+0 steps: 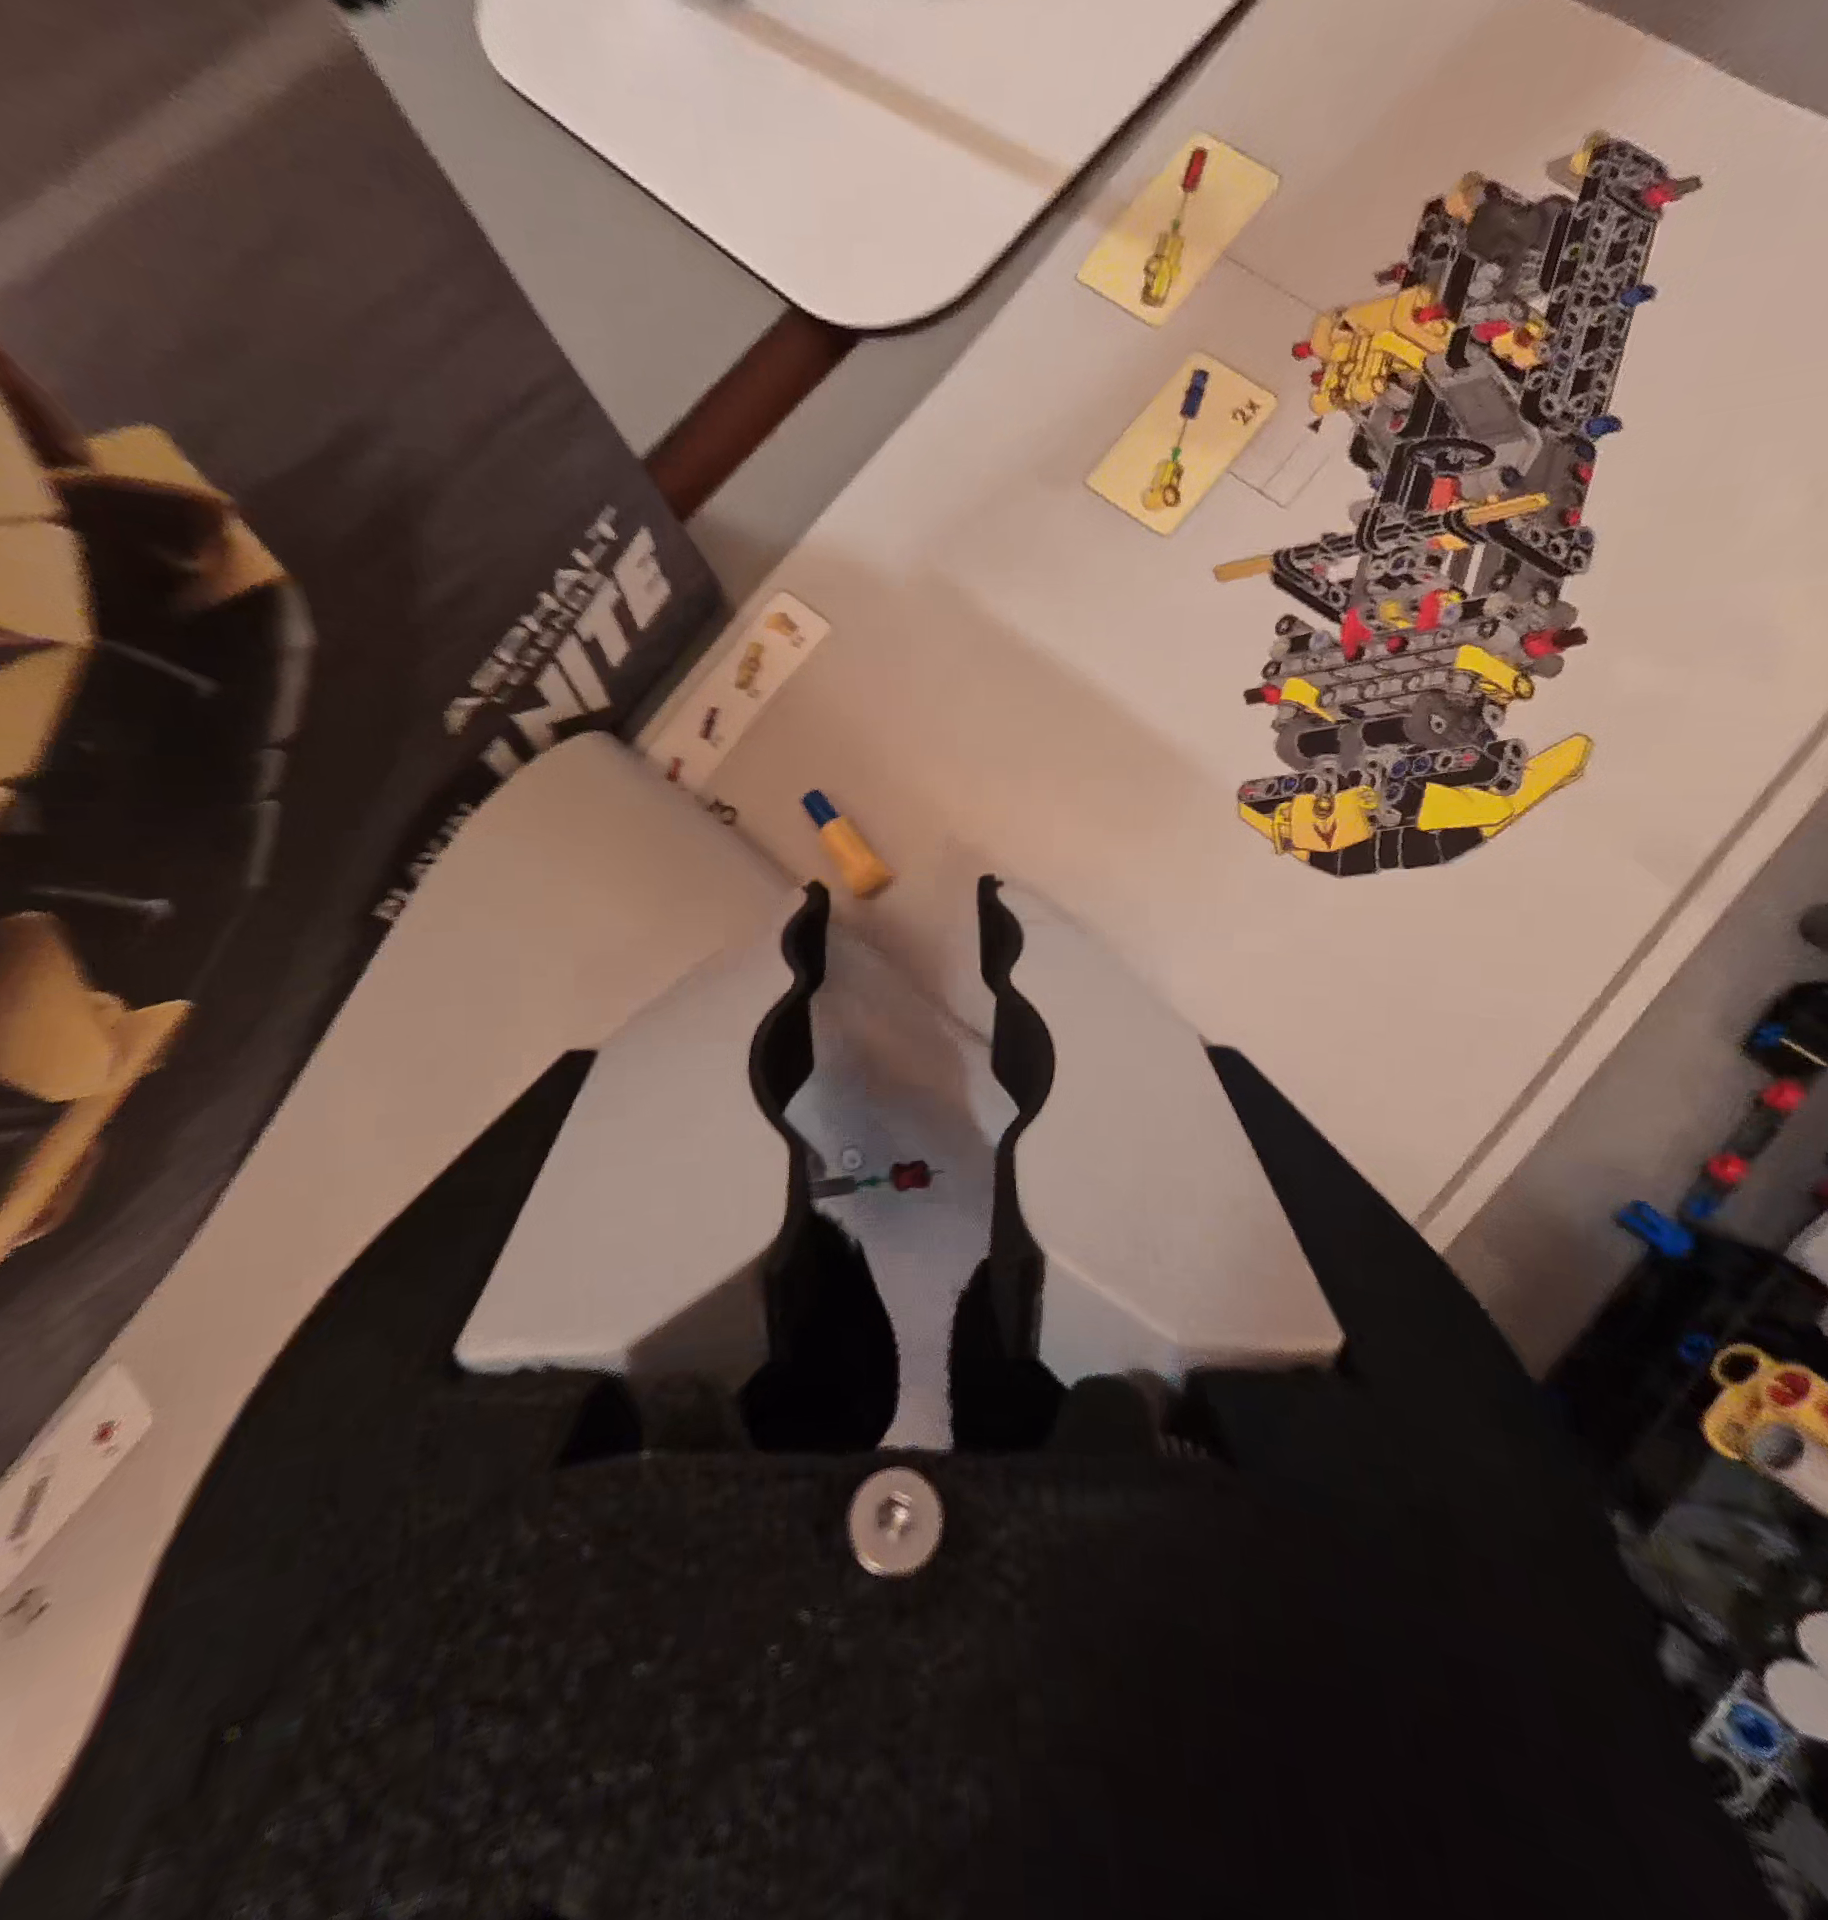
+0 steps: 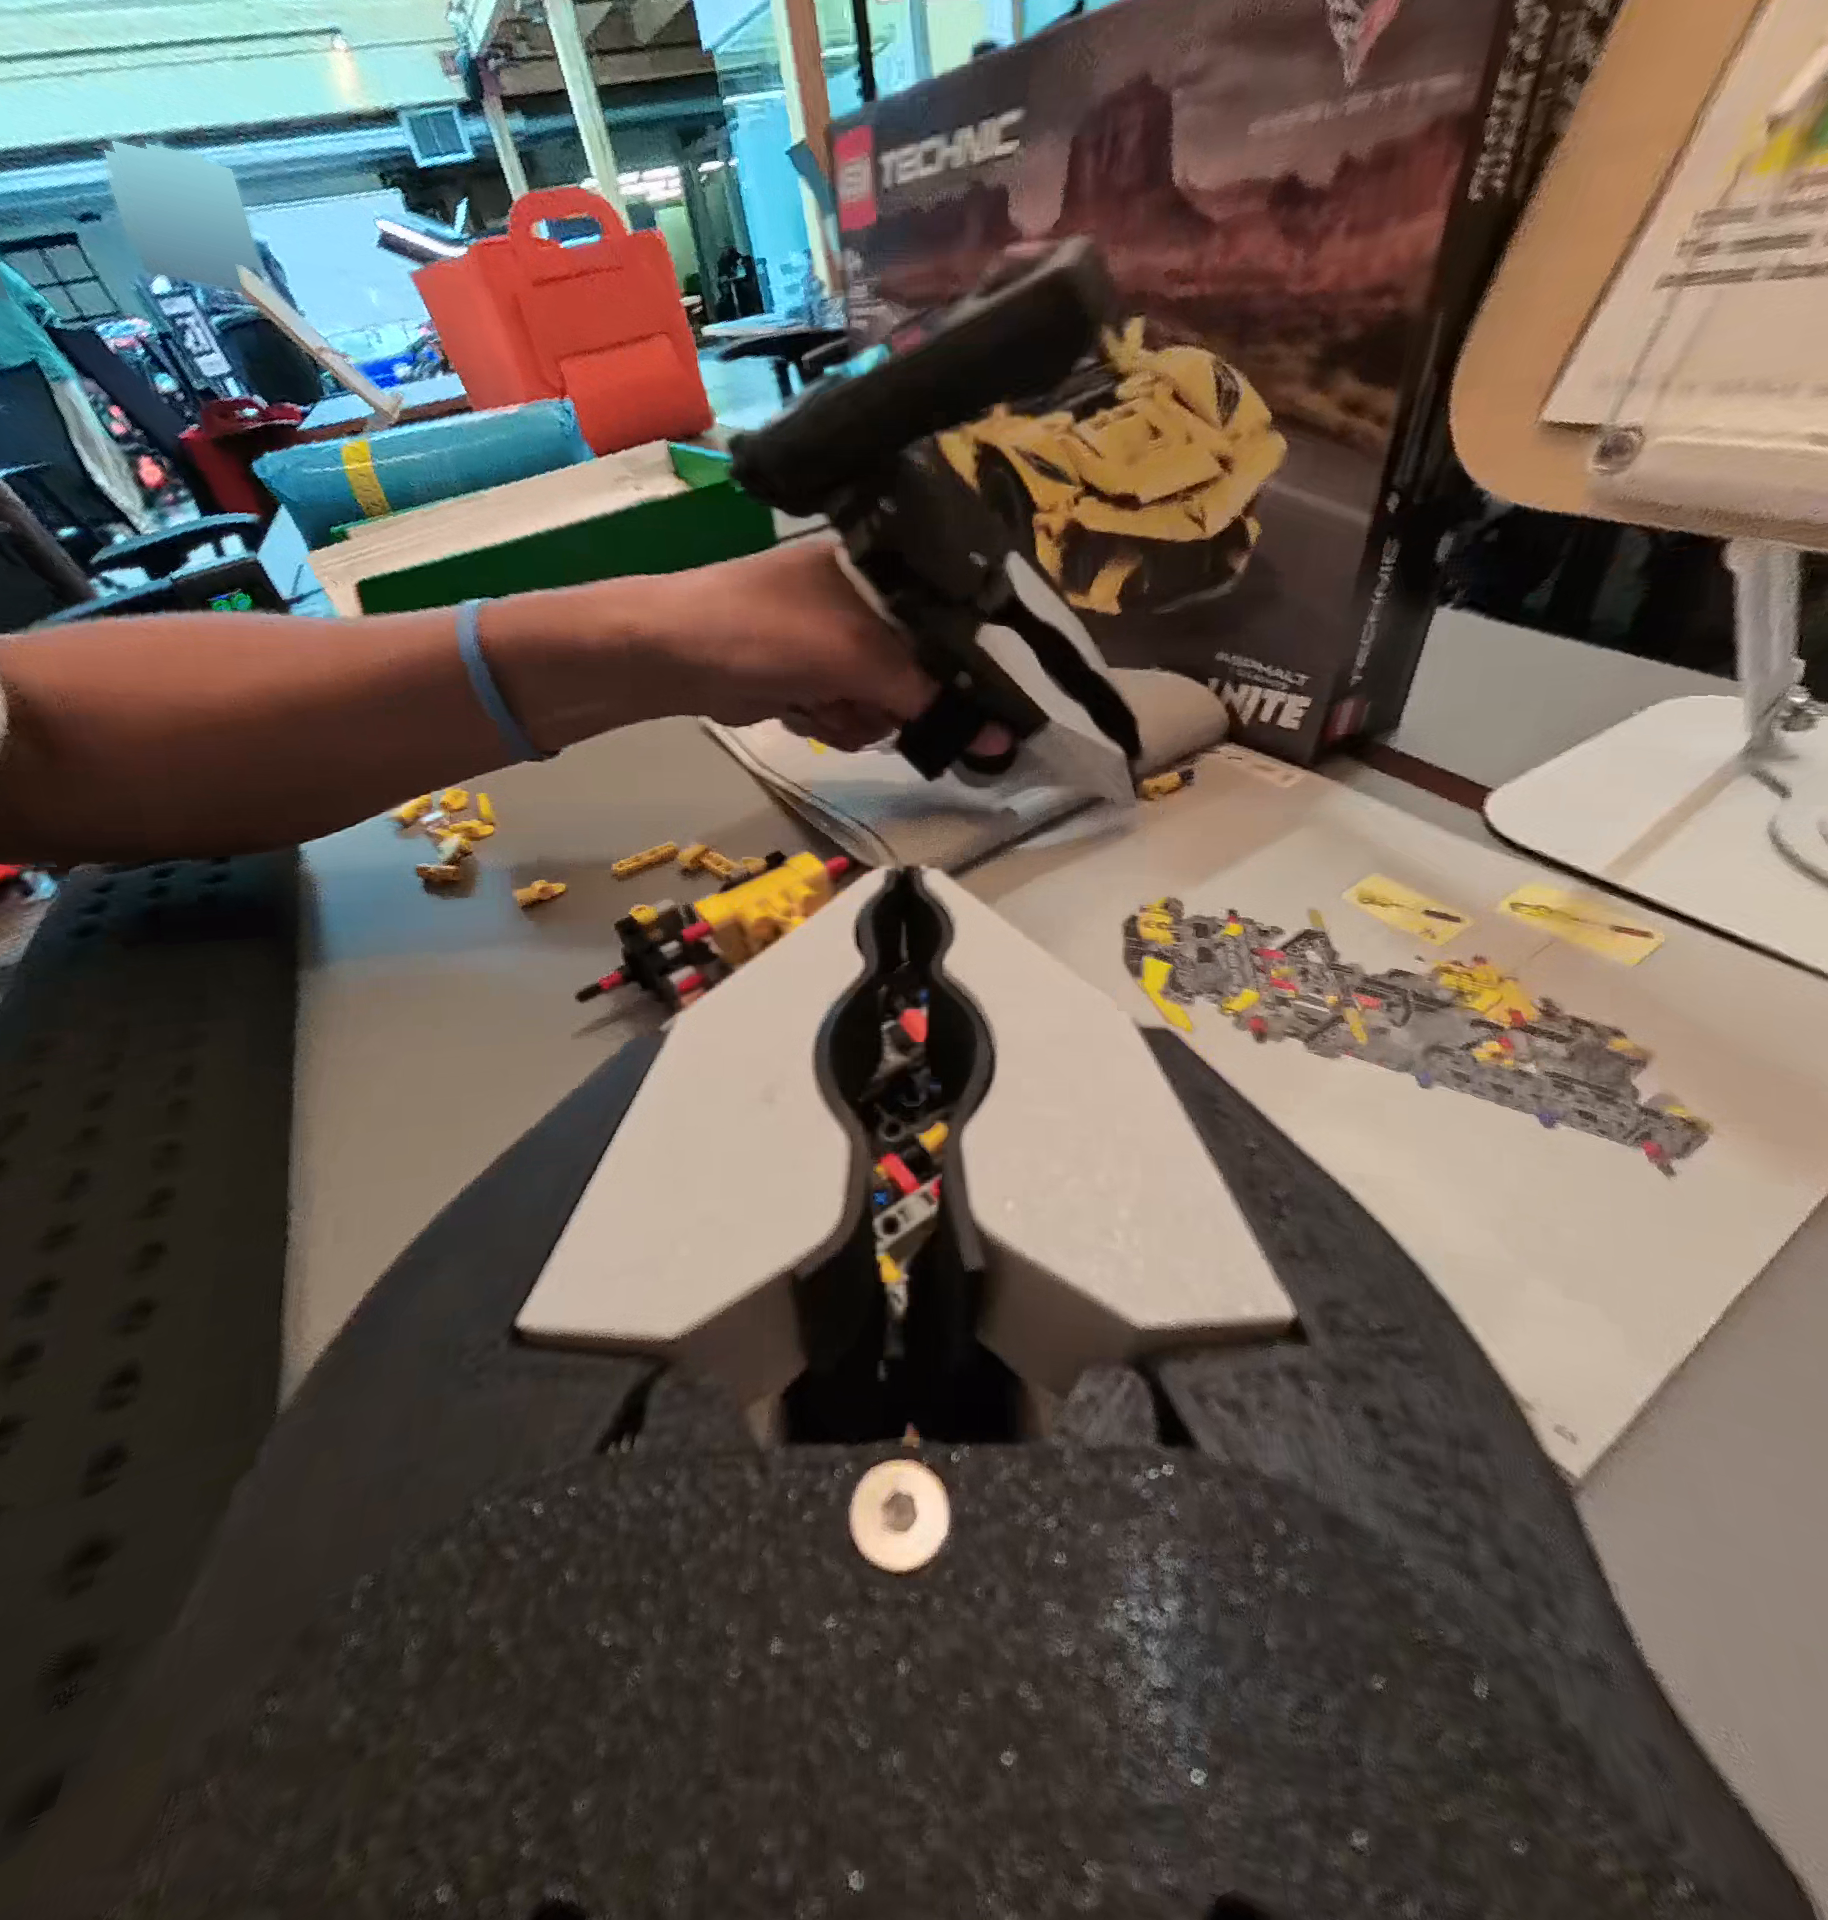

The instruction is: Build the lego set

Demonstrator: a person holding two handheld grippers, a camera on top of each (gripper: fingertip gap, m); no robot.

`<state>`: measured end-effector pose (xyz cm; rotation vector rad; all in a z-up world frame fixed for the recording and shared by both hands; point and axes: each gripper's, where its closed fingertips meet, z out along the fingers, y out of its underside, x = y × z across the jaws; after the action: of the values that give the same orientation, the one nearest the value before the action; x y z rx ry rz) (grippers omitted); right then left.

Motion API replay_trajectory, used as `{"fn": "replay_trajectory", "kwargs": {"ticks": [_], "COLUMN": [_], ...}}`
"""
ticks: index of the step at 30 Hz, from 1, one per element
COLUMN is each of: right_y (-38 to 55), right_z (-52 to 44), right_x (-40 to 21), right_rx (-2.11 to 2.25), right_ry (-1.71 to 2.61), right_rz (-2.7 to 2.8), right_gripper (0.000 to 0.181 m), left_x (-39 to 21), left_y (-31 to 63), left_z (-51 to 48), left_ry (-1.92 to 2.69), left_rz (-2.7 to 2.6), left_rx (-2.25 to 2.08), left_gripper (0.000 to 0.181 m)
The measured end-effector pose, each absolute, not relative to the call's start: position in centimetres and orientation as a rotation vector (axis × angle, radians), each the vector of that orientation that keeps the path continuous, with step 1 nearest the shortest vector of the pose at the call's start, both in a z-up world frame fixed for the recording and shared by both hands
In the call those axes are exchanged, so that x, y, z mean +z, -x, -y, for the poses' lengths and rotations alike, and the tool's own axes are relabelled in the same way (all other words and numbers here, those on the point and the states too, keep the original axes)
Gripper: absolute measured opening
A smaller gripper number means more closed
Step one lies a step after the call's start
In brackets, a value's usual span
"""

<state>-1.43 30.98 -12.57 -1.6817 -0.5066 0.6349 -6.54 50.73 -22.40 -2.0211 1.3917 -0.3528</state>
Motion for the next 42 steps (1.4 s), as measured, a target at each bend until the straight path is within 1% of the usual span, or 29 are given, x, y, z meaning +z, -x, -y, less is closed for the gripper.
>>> {"fn": "replay_trajectory", "kwargs": {"ticks": [4,8,9,11,14,16,17,19,21,23,27,31,33,35,38,42], "right_y": [0.5,1.4,1.6,1.7,1.5,1.3,1.2,0.8,0.5,0.7,2.0,3.4,3.5,3.5,3.7,4.0], "right_z": [-31.3,-30.8,-30.7,-30.5,-30.4,-30.4,-30.4,-30.6,-30.5,-30.1,-29.1,-28.4,-28.1,-27.9,-27.9,-27.7], "right_x": [-13.3,-13.4,-13.4,-13.1,-12.2,-12.2,-12.3,-12.2,-11.6,-10.6,-10.1,-11.0,-10.5,-10.5,-10.9,-10.9], "right_rx": [0.725,0.767,0.754,0.749,0.796,0.876,0.931,1.035,1.118,1.162,1.156,1.141,1.180,1.205,1.255,1.360], "right_ry": [1.692,1.682,1.681,1.670,1.637,1.658,1.678,1.707,1.699,1.662,1.645,1.673,1.641,1.634,1.641,1.629], "right_rz": [0.462,0.503,0.518,0.532,0.499,0.468,0.448,0.381,0.335,0.343,0.436,0.528,0.528,0.528,0.512,0.483], "right_gripper": [0.000,0.000,0.000,0.000,0.002,0.010,0.018,0.028,0.032,0.025,0.021,0.021,0.014,0.012,0.012,0.015], "left_x": [-22.0,-23.5,-23.7,-24.0,-23.8,-22.9,-21.7,-18.4,-14.9,-13.1,-11.8,-10.6,-10.4,-10.4,-10.8,-10.9], "left_y": [6.6,5.8,5.6,5.3,5.3,5.1,4.8,4.0,3.3,3.0,2.5,2.2,2.1,2.2,2.3,2.7], "left_z": [-51.3,-52.3,-52.2,-51.6,-51.4,-50.3,-49.2,-45.8,-40.6,-35.9,-30.6,-28.2,-28.1,-28.0,-27.9,-27.9], "left_ry": [2.012,2.091,2.113,2.152,2.133,2.005,1.880,1.536,1.177,0.924,0.708,0.682,0.686,0.662,0.621,0.639], "left_rz": [-1.372,-1.389,-1.384,-1.368,-1.388,-1.459,-1.504,-1.589,-1.635,-1.656,-1.622,-1.575,-1.561,-1.557,-1.579,-1.601], "left_rx": [-0.325,-0.315,-0.332,-0.373,-0.384,-0.395,-0.387,-0.317,-0.246,-0.145,-0.024,-0.081,-0.081,-0.073,-0.025,-0.071], "left_gripper": [0.029,0.028,0.023,0.007,0.006,0.006,0.006,0.007,0.007,0.007,0.007,0.006,0.007,0.007,0.007,0.007]}}
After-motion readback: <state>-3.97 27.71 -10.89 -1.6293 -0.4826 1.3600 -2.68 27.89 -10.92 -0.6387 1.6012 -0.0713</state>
